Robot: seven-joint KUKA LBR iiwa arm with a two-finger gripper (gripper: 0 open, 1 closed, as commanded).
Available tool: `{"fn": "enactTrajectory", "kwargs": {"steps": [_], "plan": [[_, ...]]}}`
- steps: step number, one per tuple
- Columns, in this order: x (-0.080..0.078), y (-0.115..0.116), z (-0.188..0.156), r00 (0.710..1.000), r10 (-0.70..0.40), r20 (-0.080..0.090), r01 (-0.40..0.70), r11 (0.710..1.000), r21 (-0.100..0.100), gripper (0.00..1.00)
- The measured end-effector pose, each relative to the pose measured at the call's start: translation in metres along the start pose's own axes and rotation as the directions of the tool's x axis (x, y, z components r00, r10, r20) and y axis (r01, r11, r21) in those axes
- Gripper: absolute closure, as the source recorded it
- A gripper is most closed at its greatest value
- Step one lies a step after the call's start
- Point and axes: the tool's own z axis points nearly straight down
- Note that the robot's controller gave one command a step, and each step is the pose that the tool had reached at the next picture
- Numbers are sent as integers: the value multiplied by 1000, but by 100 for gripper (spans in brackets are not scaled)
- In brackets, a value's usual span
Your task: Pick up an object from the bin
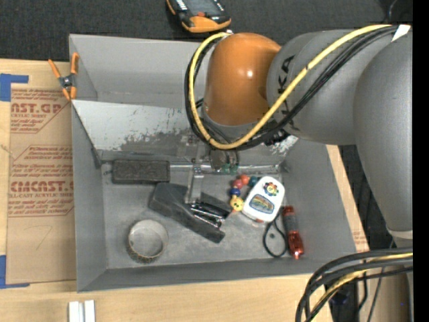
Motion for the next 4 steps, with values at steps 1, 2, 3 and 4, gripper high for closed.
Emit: {"fn": "enactTrajectory", "kwargs": {"steps": [1,2,3,4], "plan": [[0,0,0,1000,0,0,0,1000,0,0],[19,35,44,1000,11,-4,-11,1000,-2,0],[34,17,62,1000,21,5,-21,1000,0,0],[31,16,31,1000,2,10,-2,1000,-4,0]]}}
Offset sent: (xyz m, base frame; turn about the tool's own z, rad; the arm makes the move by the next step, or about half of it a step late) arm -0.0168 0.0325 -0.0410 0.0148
